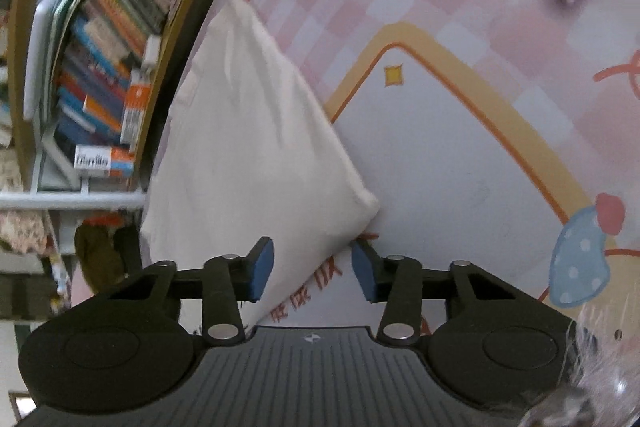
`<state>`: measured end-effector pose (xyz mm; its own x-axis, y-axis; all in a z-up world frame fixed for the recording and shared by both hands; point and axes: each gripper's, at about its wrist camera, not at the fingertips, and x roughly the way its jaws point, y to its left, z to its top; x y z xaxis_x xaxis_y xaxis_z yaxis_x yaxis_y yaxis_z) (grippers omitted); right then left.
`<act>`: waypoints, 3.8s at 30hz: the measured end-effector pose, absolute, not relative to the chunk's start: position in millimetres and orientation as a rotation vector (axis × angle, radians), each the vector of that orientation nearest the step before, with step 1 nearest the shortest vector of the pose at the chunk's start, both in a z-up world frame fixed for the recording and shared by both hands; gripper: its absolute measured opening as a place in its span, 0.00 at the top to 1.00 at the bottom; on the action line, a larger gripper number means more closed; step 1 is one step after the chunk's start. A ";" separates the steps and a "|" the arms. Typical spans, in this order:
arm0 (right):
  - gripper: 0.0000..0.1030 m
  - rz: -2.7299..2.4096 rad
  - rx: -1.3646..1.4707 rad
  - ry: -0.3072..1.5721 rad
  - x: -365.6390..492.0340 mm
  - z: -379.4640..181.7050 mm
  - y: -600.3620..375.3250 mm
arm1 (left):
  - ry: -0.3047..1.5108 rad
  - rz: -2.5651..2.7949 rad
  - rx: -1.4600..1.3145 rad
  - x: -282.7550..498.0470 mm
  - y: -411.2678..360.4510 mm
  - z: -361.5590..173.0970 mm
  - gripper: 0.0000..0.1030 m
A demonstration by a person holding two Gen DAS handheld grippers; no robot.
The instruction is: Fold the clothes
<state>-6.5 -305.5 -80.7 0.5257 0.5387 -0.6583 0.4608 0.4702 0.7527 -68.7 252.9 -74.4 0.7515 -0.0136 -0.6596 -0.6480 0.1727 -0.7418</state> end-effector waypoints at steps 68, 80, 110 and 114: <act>0.48 0.167 0.298 0.864 -12.7 -4.7 -173.3 | 0.688 0.367 -1.293 -56.8 310.8 -86.7 0.85; 0.39 0.412 -0.030 0.843 -6.7 5.7 -15.8 | 0.807 0.157 -1.347 -45.7 343.7 -102.7 0.85; 0.42 0.740 -0.566 0.823 -19.3 -28.3 202.1 | 0.819 -0.010 -0.986 -37.8 383.2 -55.3 0.32; 0.46 0.746 -0.583 0.818 -17.9 -30.4 207.3 | 0.845 0.000 -1.022 -35.8 387.0 -62.7 0.32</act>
<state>-17.9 207.3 -30.4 0.4632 0.3572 -0.8111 -0.7747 0.6077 -0.1748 -35.8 387.0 -62.7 0.6925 -0.3721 -0.6180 -0.3720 0.5498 -0.7479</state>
